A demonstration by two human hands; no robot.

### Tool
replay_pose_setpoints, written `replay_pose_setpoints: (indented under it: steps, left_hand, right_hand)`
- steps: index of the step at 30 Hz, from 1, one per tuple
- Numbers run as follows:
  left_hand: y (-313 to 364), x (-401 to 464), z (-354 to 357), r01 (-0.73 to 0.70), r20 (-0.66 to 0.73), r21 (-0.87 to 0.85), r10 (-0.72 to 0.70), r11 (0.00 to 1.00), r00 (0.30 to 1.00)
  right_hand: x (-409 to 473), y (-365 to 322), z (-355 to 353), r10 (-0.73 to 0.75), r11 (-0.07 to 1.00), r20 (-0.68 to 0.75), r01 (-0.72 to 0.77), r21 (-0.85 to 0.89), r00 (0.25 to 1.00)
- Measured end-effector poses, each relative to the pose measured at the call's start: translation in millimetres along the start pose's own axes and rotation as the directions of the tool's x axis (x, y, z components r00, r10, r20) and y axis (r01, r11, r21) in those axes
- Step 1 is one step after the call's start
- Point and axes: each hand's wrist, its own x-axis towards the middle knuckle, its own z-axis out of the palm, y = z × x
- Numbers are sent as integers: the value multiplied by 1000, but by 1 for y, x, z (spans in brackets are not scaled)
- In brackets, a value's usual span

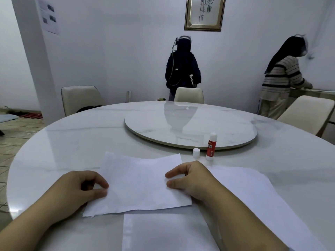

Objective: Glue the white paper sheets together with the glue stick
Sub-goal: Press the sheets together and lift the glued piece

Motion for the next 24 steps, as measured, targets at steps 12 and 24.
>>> replay_pose_setpoints:
  steps: [12,24]
  left_hand:
    - [-4,-2,0,-2,18,0,2,1000,1000]
    - [-3,-1,-1,10,52,47,-12,999,999]
  right_hand:
    - [-2,-3,2,-8,996,-13,7,-84,1000]
    - [0,-3,4,-14,989,-37,8,-149,999]
